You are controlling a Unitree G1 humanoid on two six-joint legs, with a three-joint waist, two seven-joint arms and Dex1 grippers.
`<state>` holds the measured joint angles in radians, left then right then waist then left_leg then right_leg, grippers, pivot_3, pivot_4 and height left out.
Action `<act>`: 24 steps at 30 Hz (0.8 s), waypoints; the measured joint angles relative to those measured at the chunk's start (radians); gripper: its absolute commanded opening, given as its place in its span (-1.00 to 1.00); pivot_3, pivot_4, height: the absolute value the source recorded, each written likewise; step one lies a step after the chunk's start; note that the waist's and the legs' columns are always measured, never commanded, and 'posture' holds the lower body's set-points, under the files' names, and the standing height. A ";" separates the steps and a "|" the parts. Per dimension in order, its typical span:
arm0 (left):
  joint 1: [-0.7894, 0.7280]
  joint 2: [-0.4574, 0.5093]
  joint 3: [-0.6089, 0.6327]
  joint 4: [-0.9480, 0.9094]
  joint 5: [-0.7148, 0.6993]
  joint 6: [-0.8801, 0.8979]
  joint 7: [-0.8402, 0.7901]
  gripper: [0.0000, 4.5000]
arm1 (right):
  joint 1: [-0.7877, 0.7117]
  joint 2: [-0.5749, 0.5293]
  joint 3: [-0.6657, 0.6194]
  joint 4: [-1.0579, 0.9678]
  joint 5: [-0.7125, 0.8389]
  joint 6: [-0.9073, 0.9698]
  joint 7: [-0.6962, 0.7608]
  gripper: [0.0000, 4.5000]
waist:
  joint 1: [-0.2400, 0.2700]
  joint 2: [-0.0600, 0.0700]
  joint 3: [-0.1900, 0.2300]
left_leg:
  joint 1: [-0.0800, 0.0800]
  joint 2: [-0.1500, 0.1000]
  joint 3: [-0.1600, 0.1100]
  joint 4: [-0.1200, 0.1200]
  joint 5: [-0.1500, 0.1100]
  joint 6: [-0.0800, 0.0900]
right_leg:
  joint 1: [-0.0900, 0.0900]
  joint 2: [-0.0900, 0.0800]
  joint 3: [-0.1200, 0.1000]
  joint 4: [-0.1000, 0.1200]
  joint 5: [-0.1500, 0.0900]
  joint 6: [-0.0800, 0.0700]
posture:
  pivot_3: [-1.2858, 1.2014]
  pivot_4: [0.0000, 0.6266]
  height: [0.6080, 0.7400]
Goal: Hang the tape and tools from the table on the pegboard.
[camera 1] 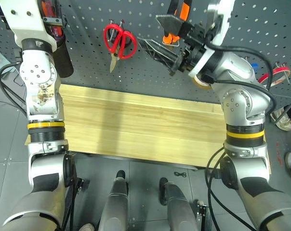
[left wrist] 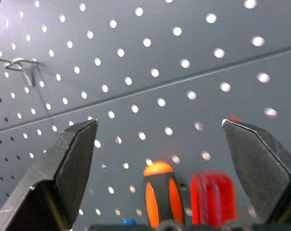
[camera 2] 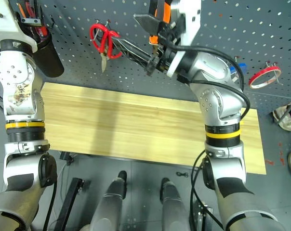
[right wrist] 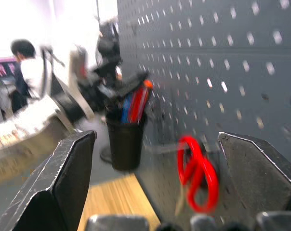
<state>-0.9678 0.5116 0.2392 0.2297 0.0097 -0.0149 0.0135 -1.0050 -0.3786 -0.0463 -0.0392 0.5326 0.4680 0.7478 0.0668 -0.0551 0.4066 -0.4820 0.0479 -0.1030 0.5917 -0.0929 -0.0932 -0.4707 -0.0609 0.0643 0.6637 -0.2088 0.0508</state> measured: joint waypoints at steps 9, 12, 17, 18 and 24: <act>0.246 0.152 0.018 -0.406 -0.393 0.500 -0.393 0.99 | 0.222 -0.213 0.000 -0.195 0.029 0.134 0.083 1.00 | -0.008 0.000 0.000 | 0.004 0.000 0.000 0.000 0.000 0.001 | 0.001 0.000 0.001 -0.001 0.000 0.000 | 0.22 0.02 1.00; 0.456 0.239 -0.015 -0.555 -0.520 0.696 -0.520 0.99 | 0.364 -0.296 0.006 -0.283 0.030 0.189 0.093 1.00 | -0.014 0.001 -0.001 | 0.006 0.000 0.000 0.000 0.000 0.001 | 0.004 0.000 0.001 -0.001 -0.001 0.000 | 0.21 0.03 1.00; 0.662 0.289 -0.180 -0.590 -0.501 0.753 -0.641 0.99 | 0.587 -0.388 0.068 -0.346 -0.047 0.219 0.075 1.00 | -0.016 0.002 -0.001 | 0.009 0.001 0.001 0.001 0.002 0.005 | 0.007 0.000 0.001 -0.001 0.000 0.000 | 0.18 0.07 1.00; 0.688 0.298 -0.226 -0.577 -0.475 0.730 -0.675 0.99 | 0.638 -0.399 0.075 -0.342 -0.075 0.219 0.066 1.00 | -0.016 0.002 -0.001 | 0.011 0.001 0.003 0.001 0.003 0.006 | 0.009 0.000 0.001 -0.002 -0.001 0.001 | 0.18 0.07 1.00; 0.622 0.251 -0.350 -0.384 -0.381 0.594 -0.797 0.99 | 0.735 -0.422 0.069 -0.290 -0.172 0.196 0.013 1.00 | -0.017 0.004 -0.003 | 0.010 0.002 0.005 0.002 0.007 0.011 | 0.011 0.000 0.001 -0.005 -0.003 0.006 | 0.15 0.06 1.00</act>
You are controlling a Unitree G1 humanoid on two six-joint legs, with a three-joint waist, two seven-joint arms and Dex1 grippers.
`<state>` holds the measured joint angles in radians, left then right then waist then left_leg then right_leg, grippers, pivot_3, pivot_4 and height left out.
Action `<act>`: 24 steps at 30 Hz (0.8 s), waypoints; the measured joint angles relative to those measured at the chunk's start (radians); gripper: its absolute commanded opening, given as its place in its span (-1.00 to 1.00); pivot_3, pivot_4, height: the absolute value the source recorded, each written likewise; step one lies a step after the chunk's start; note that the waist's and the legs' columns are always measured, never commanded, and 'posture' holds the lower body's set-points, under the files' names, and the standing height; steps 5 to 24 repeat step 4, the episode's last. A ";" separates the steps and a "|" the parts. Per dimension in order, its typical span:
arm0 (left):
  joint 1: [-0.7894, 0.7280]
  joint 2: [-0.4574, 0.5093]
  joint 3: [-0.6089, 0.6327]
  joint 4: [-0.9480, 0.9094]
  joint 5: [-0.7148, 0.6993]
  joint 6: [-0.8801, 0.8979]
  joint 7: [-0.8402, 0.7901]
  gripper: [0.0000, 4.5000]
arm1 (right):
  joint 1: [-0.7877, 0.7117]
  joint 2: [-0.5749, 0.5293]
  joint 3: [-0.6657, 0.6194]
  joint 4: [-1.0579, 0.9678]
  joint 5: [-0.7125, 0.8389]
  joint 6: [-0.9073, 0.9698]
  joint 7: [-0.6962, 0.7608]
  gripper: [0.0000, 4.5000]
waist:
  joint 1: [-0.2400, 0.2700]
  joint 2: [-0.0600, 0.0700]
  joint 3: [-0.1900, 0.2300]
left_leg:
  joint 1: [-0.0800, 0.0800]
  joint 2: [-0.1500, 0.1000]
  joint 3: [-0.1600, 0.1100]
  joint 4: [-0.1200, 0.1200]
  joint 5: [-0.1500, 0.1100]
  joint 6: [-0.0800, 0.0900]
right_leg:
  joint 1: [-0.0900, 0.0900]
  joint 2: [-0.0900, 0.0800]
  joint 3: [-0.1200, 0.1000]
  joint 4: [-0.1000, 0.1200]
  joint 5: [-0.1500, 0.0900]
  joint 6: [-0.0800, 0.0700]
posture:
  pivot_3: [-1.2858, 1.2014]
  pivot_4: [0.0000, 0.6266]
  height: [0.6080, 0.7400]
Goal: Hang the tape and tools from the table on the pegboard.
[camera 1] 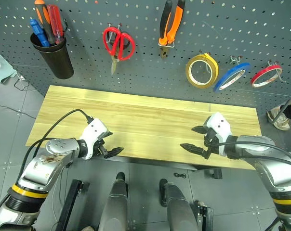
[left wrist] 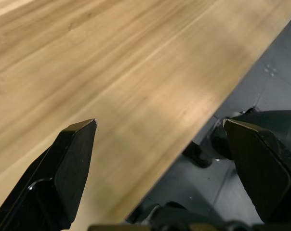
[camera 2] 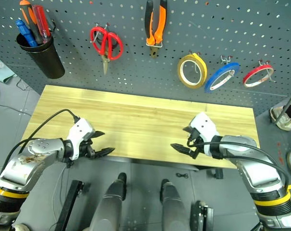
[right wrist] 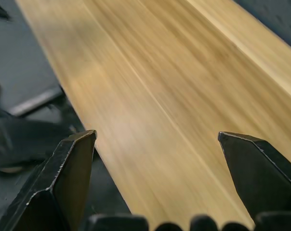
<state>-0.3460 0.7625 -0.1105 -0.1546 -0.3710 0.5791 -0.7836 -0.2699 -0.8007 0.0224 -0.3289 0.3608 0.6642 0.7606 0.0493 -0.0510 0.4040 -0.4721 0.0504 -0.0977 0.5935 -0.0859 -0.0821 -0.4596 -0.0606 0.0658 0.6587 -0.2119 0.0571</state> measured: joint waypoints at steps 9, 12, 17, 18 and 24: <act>-0.062 -0.042 -0.003 0.076 0.031 -0.055 -0.029 0.99 | 0.021 0.010 -0.017 0.018 -0.023 -0.012 -0.030 1.00 | -0.008 0.001 -0.002 | -0.001 0.000 0.001 0.000 0.000 0.000 | 0.001 0.000 0.000 -0.001 0.001 0.002 | 0.14 0.05 1.00; -0.062 -0.042 -0.003 0.076 0.031 -0.055 -0.029 0.99 | 0.021 0.010 -0.017 0.018 -0.023 -0.012 -0.030 1.00 | -0.008 0.001 -0.002 | -0.001 0.000 0.001 0.000 0.000 0.000 | 0.001 0.000 0.000 -0.001 0.001 0.002 | 0.14 0.05 1.00; -0.062 -0.042 -0.003 0.076 0.031 -0.055 -0.029 0.99 | 0.021 0.010 -0.017 0.018 -0.023 -0.012 -0.030 1.00 | -0.008 0.001 -0.002 | -0.001 0.000 0.001 0.000 0.000 0.000 | 0.001 0.000 0.000 -0.001 0.001 0.002 | 0.14 0.05 1.00; -0.062 -0.042 -0.003 0.076 0.031 -0.055 -0.029 0.99 | 0.021 0.010 -0.017 0.018 -0.023 -0.012 -0.030 1.00 | -0.008 0.001 -0.002 | -0.001 0.000 0.001 0.000 0.000 0.000 | 0.001 0.000 0.000 -0.001 0.001 0.002 | 0.14 0.05 1.00; -0.062 -0.042 -0.003 0.076 0.031 -0.055 -0.029 0.99 | 0.021 0.010 -0.017 0.018 -0.023 -0.012 -0.030 1.00 | -0.008 0.001 -0.002 | -0.001 0.000 0.001 0.000 0.000 0.000 | 0.001 0.000 0.000 -0.001 0.001 0.002 | 0.14 0.05 1.00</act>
